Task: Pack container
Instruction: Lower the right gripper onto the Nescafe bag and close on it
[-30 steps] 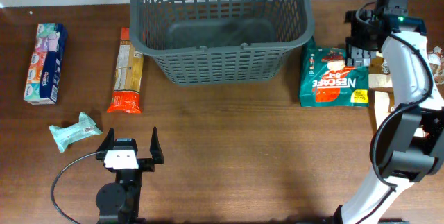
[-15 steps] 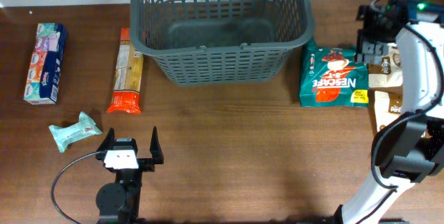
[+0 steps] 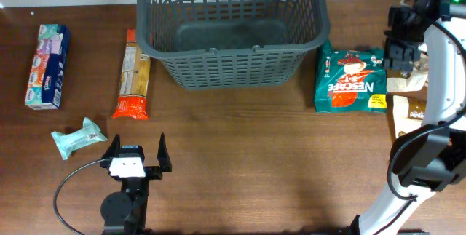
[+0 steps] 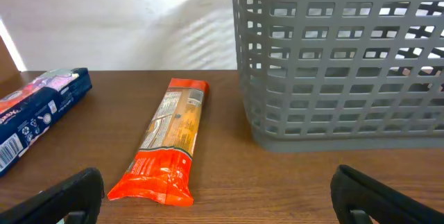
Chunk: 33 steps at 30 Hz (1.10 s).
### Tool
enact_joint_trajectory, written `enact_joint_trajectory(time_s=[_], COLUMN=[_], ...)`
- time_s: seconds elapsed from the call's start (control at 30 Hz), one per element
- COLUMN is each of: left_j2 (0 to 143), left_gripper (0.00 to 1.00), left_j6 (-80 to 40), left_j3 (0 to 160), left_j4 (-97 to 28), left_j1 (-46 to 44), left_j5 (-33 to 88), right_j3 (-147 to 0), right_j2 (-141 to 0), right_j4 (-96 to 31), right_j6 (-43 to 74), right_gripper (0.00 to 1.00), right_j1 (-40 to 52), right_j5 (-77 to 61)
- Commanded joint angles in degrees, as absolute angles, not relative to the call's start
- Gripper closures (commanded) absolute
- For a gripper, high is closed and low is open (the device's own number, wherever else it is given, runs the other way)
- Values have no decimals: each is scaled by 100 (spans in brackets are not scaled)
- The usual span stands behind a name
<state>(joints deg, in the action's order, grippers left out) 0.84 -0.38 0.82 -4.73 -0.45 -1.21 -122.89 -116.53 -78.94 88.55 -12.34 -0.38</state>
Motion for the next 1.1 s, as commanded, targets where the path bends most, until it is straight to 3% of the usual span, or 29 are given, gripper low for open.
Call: enact_joint_trajectory(time_s=[0.0, 0.13, 0.33, 0.5, 0.73, 1.07], left_j2=[30, 30, 30, 30, 30, 30], left_gripper=[1, 1, 1, 1, 1, 1], left_j6=[51, 51, 51, 51, 51, 51], left_j3=[51, 51, 51, 51, 51, 51], left_j4=[-478, -478, -478, -478, -478, -478], left_j1=[-36, -36, -36, -36, -36, -36], left_j5=[-60, -60, -60, -60, -60, -60], right_j3=[-12390, -12387, -12387, -12387, -12387, -12387], right_j2=[-11734, -11727, -11727, -11749, -11778, -12202], right_j4=[-7907, -7872, -7631, -7765, -7832, -7756], right_j6=[8503, 7522, 7544, 8154, 8903, 8943], right_gripper=[1, 1, 1, 0, 6, 3], right_j1=[-1234, -1227, -1225, -1225, -1223, -1090], right_j5=[43, -235, -386, -375, -410, -451])
